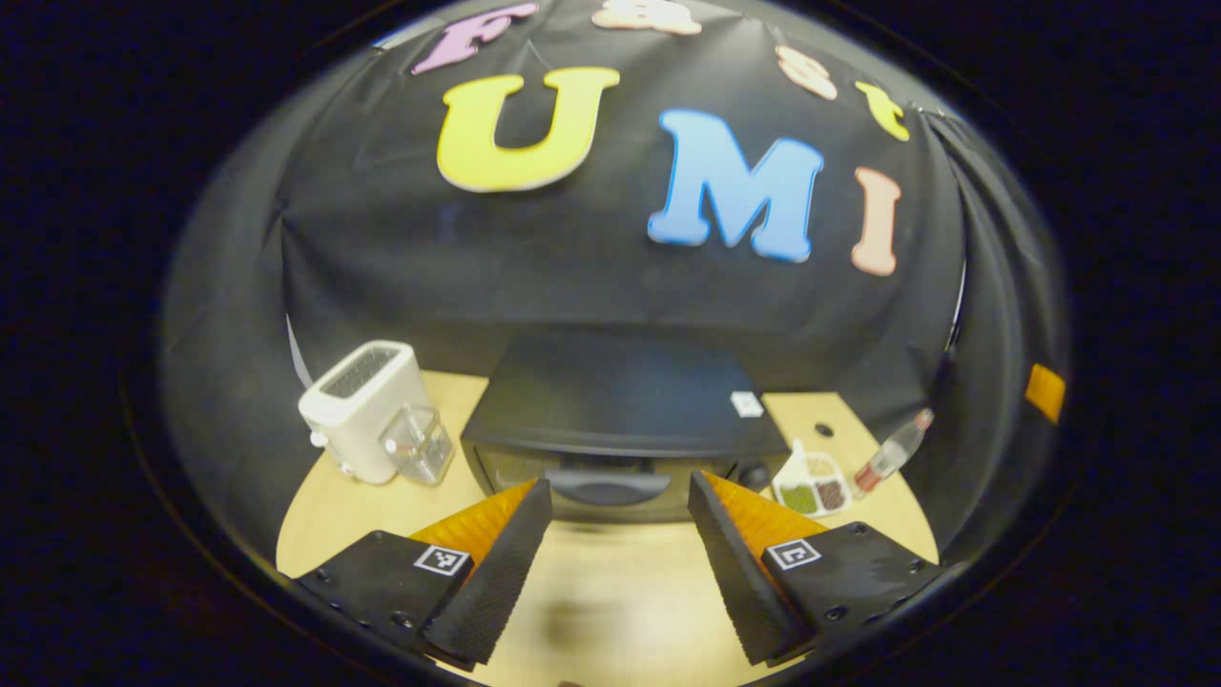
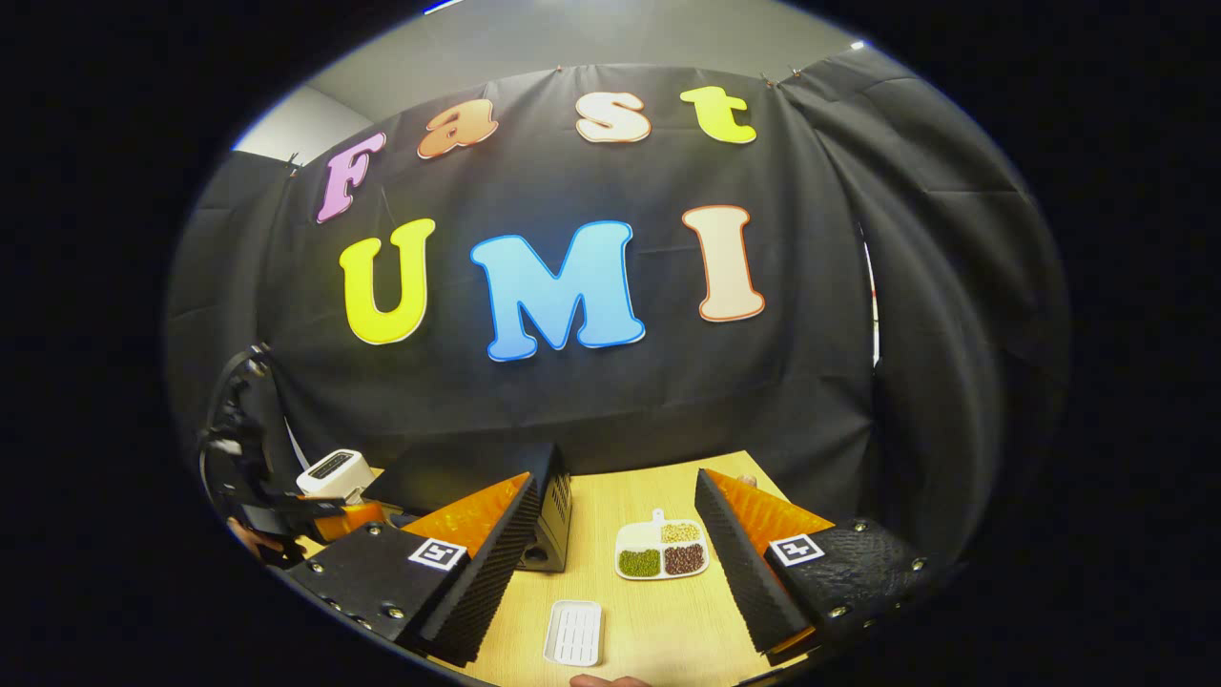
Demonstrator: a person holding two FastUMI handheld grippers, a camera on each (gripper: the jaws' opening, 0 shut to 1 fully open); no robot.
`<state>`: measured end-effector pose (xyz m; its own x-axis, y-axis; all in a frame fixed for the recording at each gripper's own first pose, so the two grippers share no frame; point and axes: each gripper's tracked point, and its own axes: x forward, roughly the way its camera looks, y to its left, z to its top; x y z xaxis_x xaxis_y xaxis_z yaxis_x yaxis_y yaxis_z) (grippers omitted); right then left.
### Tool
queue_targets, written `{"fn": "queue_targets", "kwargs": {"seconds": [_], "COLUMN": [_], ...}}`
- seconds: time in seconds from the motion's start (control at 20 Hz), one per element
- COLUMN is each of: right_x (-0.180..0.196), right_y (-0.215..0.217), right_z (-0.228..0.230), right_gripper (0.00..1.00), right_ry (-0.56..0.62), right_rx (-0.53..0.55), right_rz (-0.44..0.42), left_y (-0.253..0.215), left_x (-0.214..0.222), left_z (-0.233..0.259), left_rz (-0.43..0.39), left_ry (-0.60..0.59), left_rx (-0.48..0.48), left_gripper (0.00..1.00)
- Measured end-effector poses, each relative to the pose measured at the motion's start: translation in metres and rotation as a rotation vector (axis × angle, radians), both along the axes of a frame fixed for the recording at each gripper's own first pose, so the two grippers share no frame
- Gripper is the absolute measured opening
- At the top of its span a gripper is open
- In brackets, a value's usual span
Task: Open the electric oven with the left hand, put the food in, and close the electric oven.
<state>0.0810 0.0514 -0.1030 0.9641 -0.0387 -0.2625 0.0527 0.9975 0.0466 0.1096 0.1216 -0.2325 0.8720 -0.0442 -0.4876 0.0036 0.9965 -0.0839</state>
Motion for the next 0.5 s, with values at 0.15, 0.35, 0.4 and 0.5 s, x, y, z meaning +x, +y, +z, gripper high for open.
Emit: {"fn": "queue_targets", "kwargs": {"seconds": [0.15, 0.35, 0.4, 0.5], "right_x": [0.004, 0.005, 0.004, -0.001], "right_y": [0.0, 0.003, 0.006, 0.011], "right_z": [0.033, 0.084, 0.094, 0.109], "right_gripper": [1.0, 1.0, 1.0, 1.0], "right_ry": [-0.066, -0.148, -0.161, -0.187], "right_rx": [0.013, 0.008, 0.007, 0.01], "right_rz": [0.03, 0.073, 0.089, 0.112], "left_y": [-0.003, -0.025, -0.029, -0.039], "left_x": [-0.01, -0.04, -0.046, -0.058], "left_z": [0.09, 0.175, 0.191, 0.213], "left_rz": [0.017, 0.018, 0.022, 0.033], "left_ry": [-0.191, -0.346, -0.369, -0.413], "left_rx": [0.031, 0.068, 0.088, 0.103], "left_gripper": [0.92, 0.98, 1.0, 1.0]}}
